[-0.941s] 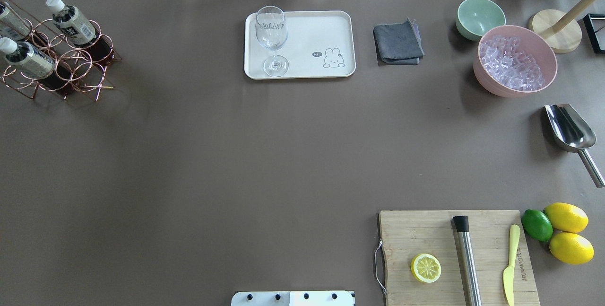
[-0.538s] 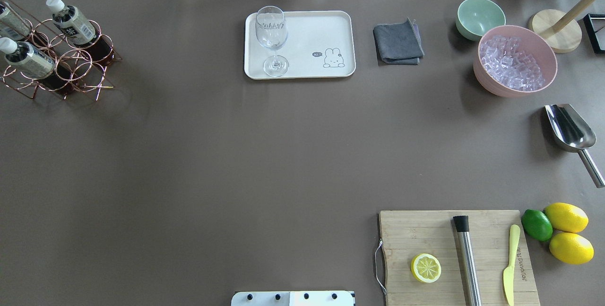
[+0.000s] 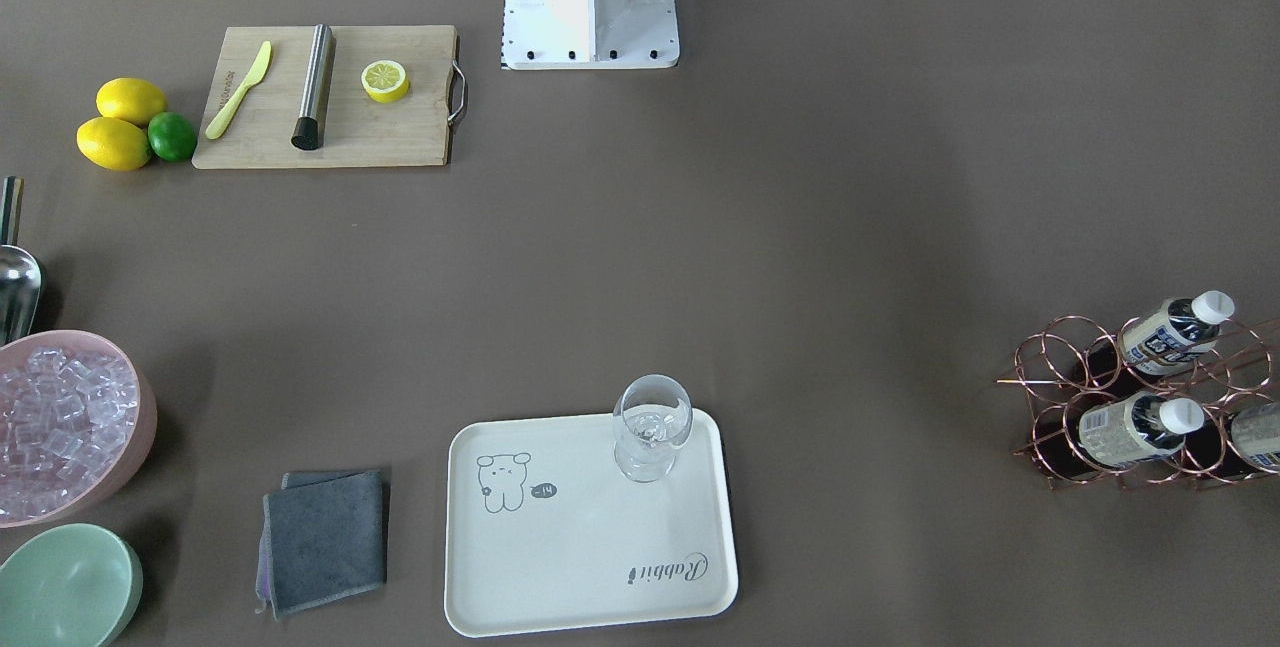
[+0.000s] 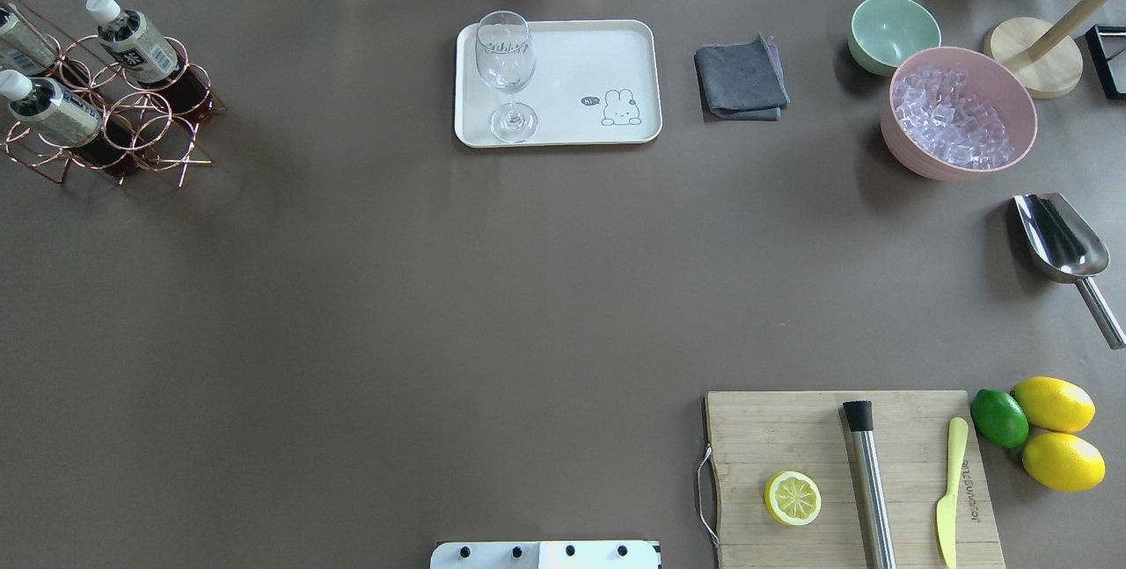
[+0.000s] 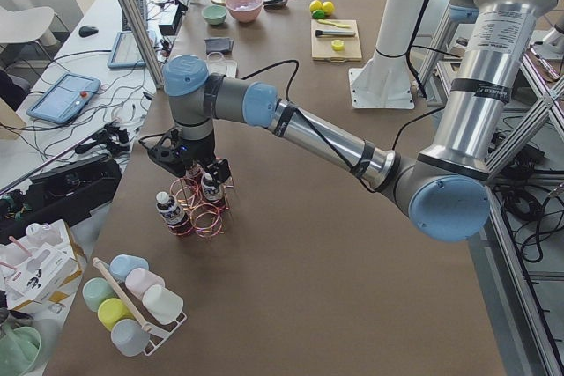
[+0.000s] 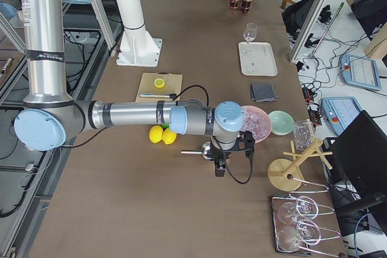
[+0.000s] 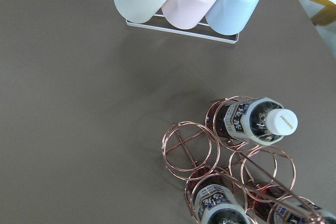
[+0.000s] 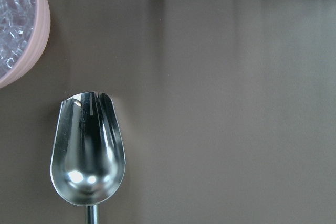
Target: Take tea from basket to plate
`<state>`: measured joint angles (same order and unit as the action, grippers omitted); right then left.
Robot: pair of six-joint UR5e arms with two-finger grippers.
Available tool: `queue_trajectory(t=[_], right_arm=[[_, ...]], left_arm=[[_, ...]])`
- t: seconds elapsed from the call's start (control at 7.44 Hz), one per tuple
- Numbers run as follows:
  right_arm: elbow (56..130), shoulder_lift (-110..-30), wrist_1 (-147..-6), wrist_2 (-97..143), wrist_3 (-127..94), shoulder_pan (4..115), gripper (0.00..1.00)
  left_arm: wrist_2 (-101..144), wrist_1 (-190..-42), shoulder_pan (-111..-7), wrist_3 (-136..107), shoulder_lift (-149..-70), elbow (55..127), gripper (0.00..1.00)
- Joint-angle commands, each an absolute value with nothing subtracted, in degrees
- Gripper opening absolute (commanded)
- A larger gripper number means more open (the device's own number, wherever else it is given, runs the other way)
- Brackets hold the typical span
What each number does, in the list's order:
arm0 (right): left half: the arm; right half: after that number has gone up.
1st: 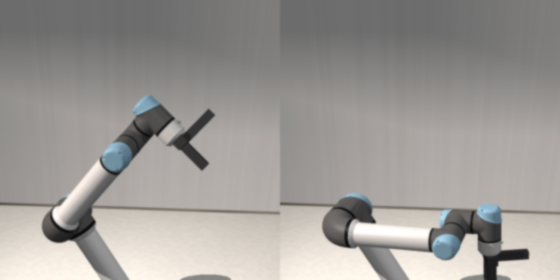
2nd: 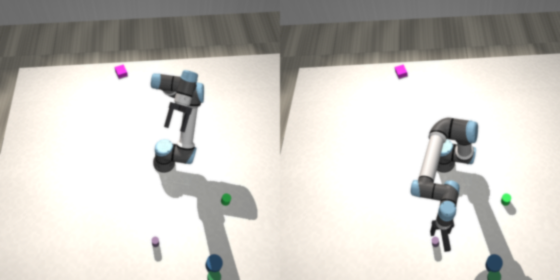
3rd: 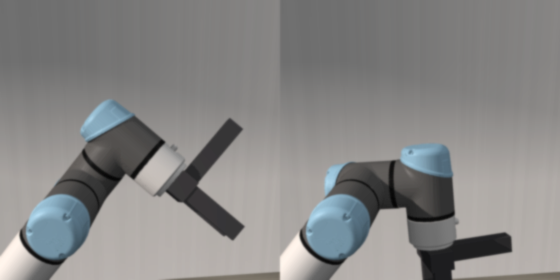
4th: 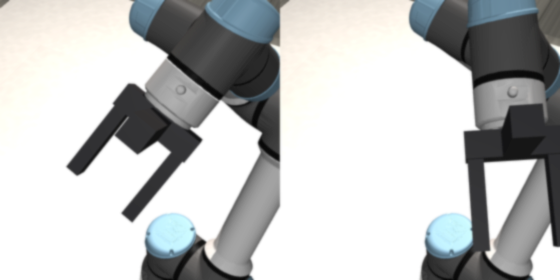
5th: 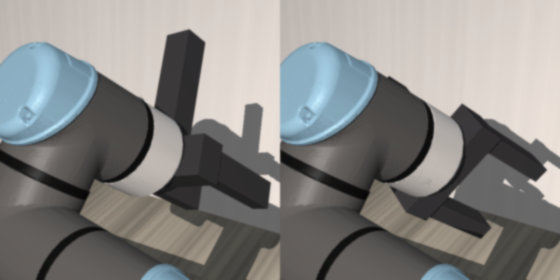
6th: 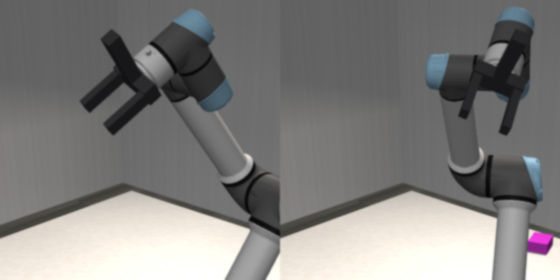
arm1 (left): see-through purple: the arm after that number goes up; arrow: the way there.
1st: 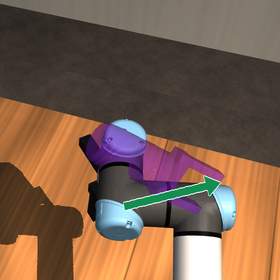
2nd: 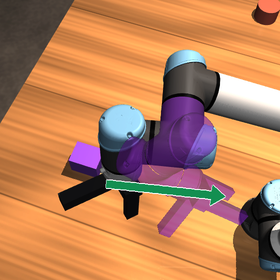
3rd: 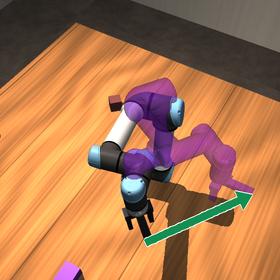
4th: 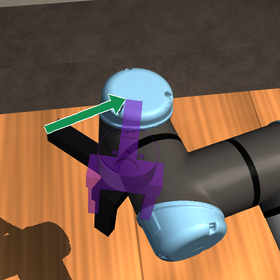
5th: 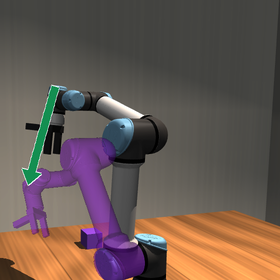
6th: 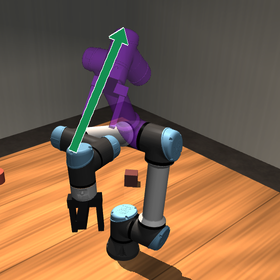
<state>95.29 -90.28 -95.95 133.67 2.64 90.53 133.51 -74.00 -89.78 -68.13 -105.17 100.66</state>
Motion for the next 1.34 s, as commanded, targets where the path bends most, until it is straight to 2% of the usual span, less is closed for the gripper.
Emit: queue_trajectory(t=[0.0, 0.4, 0.81, 1.21], right_arm=[[95.2, -90.3, -96.0, 133.7, 2.5, 90.5, 1.0], [95.0, -90.4, -96.0, 133.7, 2.5, 90.4, 1.0], [95.0, -90.4, -96.0, 133.7, 2.5, 90.3, 1.0], [95.0, -90.4, -95.9, 133.7, 2.5, 90.2, 1.0]], left_arm=[[134.1, -76.0, -89.7, -86.7, -107.8, 98.7, 0.98], [133.8, -80.8, -87.7, -96.6, -109.4, 96.2, 0.98], [133.9, -81.9, -87.7, -100.3, -115.3, 88.7, 0.98], [134.0, -82.2, -87.6, -104.7, -117.3, 85.3, 0.98]])
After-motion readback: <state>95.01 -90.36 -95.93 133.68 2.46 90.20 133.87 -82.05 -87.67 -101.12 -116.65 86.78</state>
